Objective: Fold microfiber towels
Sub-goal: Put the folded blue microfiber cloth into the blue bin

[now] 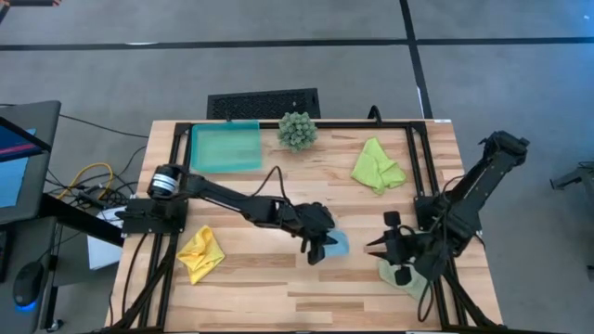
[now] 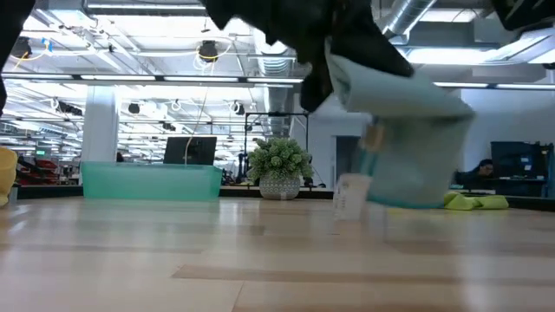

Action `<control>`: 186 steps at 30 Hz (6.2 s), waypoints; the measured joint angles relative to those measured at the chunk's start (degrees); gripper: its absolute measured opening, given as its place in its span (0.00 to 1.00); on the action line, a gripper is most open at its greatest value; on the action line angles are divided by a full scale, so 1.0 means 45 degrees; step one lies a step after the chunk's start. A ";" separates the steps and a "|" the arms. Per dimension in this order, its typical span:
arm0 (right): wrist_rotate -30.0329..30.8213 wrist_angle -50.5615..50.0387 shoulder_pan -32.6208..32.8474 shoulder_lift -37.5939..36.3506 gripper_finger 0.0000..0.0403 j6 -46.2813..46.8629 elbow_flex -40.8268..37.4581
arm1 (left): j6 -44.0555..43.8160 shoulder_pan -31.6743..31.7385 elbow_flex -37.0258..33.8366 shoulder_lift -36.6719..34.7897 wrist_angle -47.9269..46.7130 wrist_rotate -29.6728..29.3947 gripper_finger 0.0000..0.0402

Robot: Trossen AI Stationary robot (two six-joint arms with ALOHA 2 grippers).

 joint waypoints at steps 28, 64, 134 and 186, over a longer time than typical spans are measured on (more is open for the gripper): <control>0.0691 -0.0018 -0.2536 0.1419 0.29 -0.2838 -0.0185 | 0.0774 1.0792 0.0903 -0.4617 -1.3448 0.5679 0.02; -0.4864 0.2524 -1.2126 0.2667 0.29 -0.9790 -0.0185 | 0.9188 1.4770 0.6852 0.0760 -2.0520 0.5626 0.02; -0.5915 0.2550 -1.2101 0.2657 0.29 -0.9881 -0.0185 | 0.9853 1.4373 1.0977 0.1284 -2.0517 0.5767 0.02; -0.5954 0.2425 -1.2101 0.2657 0.29 -0.9645 -0.0185 | 1.3350 1.5600 0.4064 0.1071 -1.9907 0.0583 0.02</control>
